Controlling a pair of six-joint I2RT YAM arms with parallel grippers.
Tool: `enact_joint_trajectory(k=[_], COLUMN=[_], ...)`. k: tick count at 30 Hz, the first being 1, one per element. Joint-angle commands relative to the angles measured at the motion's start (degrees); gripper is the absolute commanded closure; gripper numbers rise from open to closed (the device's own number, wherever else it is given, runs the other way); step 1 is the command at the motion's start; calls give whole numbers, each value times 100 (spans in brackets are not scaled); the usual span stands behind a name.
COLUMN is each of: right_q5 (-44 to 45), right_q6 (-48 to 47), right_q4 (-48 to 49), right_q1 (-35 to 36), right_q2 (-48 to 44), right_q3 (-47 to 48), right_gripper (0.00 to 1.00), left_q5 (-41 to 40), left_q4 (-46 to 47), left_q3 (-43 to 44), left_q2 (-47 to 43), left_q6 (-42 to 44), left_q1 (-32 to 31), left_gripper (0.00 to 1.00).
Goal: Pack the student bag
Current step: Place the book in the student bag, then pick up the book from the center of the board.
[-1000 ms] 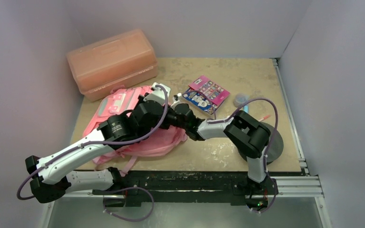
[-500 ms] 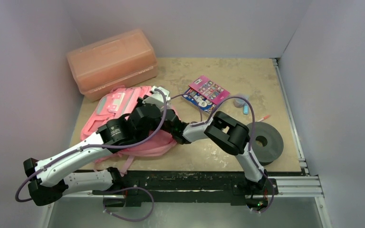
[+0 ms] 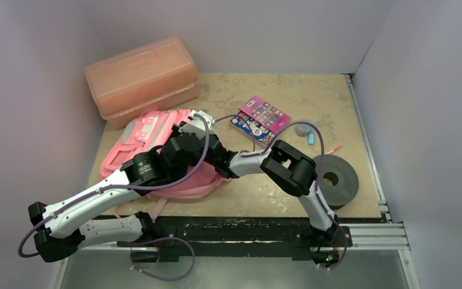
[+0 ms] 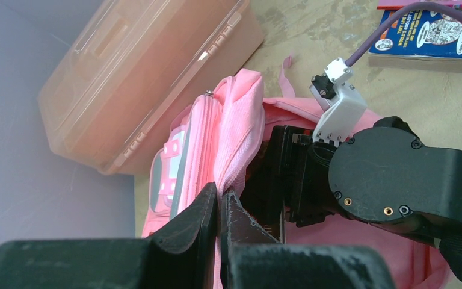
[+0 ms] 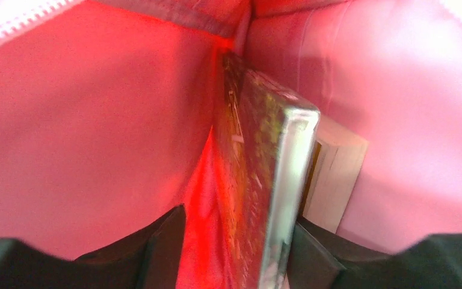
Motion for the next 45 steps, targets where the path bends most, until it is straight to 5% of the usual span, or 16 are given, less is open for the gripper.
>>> enact_joint_trajectory(k=[1, 12, 20, 27, 33, 37, 45], right_q5=[59, -308, -275, 966, 3113, 3346, 3903], right_q6=[-225, -1041, -3028, -4375, -5844, -6628, -8718], right_q4=[-70, -1096, -1861, -3394, -5226, -5570, -4928], right_q1=[-14, -55, -111, -102, -316, -1157, -1582], right_q2=[-659, -1603, -3001, -4540, -4889, -4783, -4056], right_q3=[-168, -781, -1509, -2091, -1785, -1652, -1207], right_gripper=[35, 9, 9, 9, 7, 8, 10], left_q5=[-230, -252, -210, -232, -356, -382, -326], left_q4=[635, 663, 651, 586, 531, 531, 516], left_q3=[12, -90, -118, -74, -1, -35, -63], left_q2=[-162, -170, -69, 49, 108, 23, -131], left_q6=[71, 62, 3, -133, -159, -166, -193], left_q1=[-21, -21, -21, -21, -21, -26, -21], left_gripper=[100, 100, 100, 100, 100, 100, 100])
